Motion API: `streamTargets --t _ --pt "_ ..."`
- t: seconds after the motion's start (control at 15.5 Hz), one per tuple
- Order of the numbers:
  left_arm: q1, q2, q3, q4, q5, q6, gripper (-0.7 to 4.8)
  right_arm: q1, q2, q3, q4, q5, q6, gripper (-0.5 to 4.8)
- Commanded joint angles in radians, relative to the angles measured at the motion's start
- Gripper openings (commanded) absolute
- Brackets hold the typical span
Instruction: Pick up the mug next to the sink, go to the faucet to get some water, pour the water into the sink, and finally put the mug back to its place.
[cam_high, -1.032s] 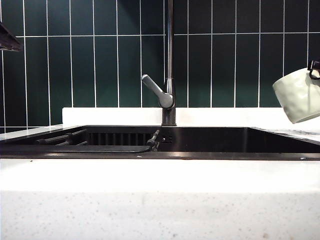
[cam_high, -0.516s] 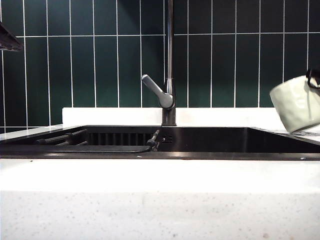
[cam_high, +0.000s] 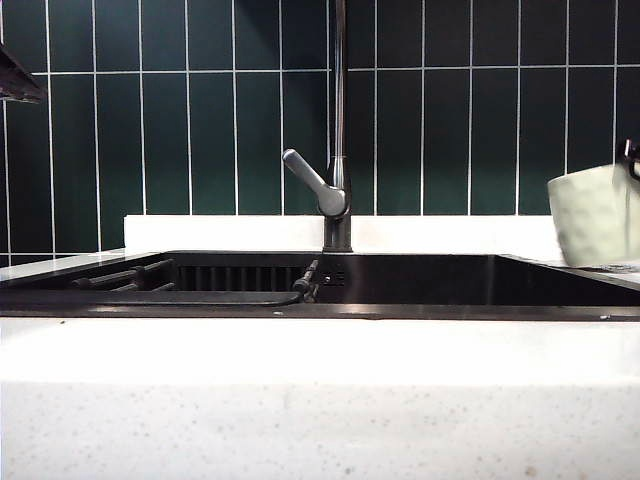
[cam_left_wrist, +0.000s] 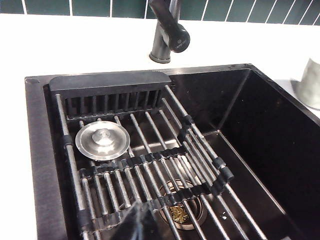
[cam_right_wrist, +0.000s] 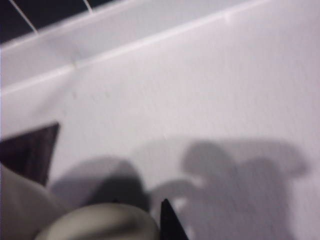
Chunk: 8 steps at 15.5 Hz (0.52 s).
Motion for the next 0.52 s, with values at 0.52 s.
streamTargets --t 0.52 --pt "0.001 -0.15 0.002 -0.118 0.003 0.0 -0.05 0.001 -0.323 0.002 -0.414 0.004 -0.177 1.03"
